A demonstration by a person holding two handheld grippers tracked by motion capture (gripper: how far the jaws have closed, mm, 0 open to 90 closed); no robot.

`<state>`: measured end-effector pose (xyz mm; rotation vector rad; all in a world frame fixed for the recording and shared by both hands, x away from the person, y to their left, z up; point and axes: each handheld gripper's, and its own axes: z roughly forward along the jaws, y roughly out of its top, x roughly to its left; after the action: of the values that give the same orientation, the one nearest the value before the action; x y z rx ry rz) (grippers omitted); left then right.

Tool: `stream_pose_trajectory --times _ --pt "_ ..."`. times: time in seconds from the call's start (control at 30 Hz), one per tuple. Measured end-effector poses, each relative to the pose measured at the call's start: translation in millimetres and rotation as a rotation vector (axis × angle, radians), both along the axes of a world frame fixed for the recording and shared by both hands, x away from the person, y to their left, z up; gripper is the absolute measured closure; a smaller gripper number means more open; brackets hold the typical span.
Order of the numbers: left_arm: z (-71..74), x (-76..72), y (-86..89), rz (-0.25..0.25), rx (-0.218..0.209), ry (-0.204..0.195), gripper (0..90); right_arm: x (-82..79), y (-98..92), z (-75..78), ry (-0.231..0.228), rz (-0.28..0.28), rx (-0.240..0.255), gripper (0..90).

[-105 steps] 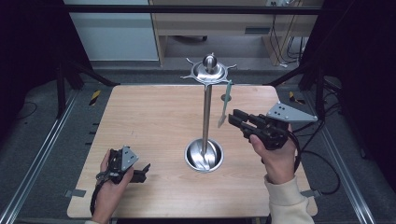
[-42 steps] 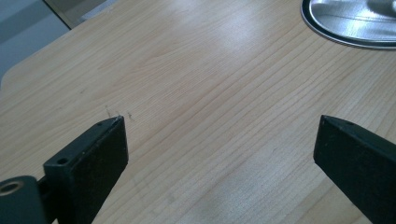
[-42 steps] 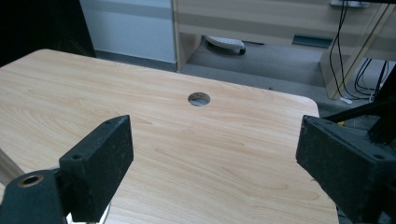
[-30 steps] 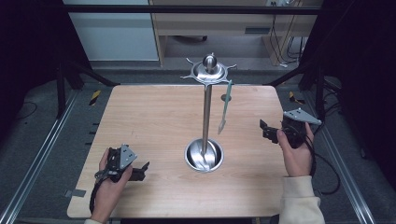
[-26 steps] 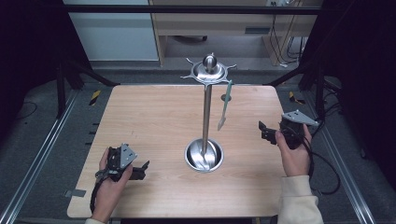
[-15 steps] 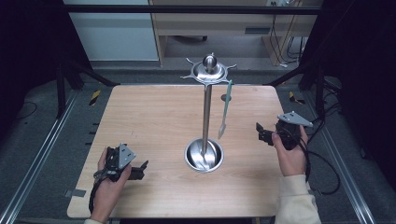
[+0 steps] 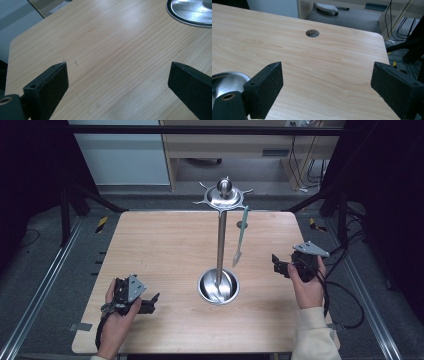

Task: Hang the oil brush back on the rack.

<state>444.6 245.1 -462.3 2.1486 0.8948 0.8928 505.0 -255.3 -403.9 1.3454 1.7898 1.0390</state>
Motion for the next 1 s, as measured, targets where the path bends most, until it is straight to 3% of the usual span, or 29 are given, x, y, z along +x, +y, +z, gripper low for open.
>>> stream_pose_trajectory --times 0.47,0.57,1.0 --pt "-1.9 0.4 -2.6 -0.011 0.007 0.013 2.6 6.5 2.1 -21.2 0.074 0.026 -0.008 11.4" --pt "-2.0 0.4 -3.0 -0.012 0.008 0.012 2.6 8.6 5.6 -29.5 0.109 0.047 -0.015 11.4" --pt "-3.3 0.7 -4.4 -0.016 0.013 0.021 2.6 11.9 13.5 -45.7 0.178 0.103 -0.026 11.4"
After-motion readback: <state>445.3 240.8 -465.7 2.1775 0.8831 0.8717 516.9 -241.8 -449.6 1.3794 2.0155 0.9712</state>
